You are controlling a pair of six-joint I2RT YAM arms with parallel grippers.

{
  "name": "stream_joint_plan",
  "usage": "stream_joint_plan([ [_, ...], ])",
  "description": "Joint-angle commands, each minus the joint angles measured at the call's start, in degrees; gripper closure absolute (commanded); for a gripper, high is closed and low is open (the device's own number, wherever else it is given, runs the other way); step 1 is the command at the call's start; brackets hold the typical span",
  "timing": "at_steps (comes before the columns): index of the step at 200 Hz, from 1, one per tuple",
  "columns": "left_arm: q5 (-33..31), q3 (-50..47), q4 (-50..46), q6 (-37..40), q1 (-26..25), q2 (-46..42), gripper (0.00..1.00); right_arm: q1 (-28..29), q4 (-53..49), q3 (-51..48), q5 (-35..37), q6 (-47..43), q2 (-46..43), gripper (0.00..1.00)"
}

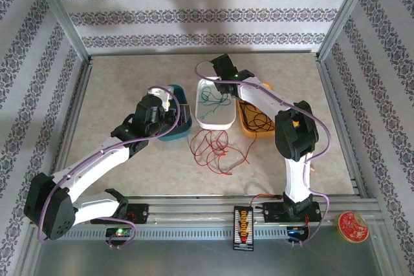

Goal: Untangle the cables

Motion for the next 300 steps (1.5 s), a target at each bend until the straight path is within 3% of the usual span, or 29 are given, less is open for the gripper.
stream_joint_plan([
  [1, 3.80, 2.22, -1.29, 1.60, -0.35, 1.85, 0.23, -1.57, -0.18, -2.96, -5.80, 6.30, -8.42, 0.53],
  [75, 11.58, 9.34, -7.39, 12.33, -13.36, 17.04, 0.23, -1.80, -2.18, -39.52, -15.18, 28.15, -38.69, 0.52],
  [114, 17.17, 13.83, -15.03, 19.69, -18.46, 25.21, 0.28, -2.35, -2.63, -51.05, -17.96, 34.46, -49.62, 0.50],
  [170, 17.67, 20.71, -22.37, 25.87, -21.88, 35.96, 0.43, -6.03, -1.90, -52.06, -19.99, 36.11, -50.75, 0.50],
  [191, 13.25, 22.71, -24.60, 26.57, -22.01, 39.13, 0.50, -6.56, -1.98, -51.43, -20.06, 35.71, -50.82, 0.50],
  [212, 10.40, 23.24, -24.87, 26.89, -22.01, 40.32, 0.68, -7.06, -2.03, -51.47, -19.82, 35.62, -51.50, 0.50],
  [226, 11.28, 23.17, -23.88, 26.66, -22.02, 39.63, 0.86, -7.44, -2.04, -51.86, -19.74, 35.88, -51.97, 0.50],
  [241, 13.95, 22.64, -21.36, 25.81, -22.01, 37.31, 1.00, -7.71, -2.03, -52.25, -19.65, 36.38, -52.34, 0.50],
  [300, 20.23, 20.19, -8.98, 21.65, -20.96, 22.83, 1.00, -8.67, -1.93, -51.94, -18.48, 37.67, -52.52, 0.50],
])
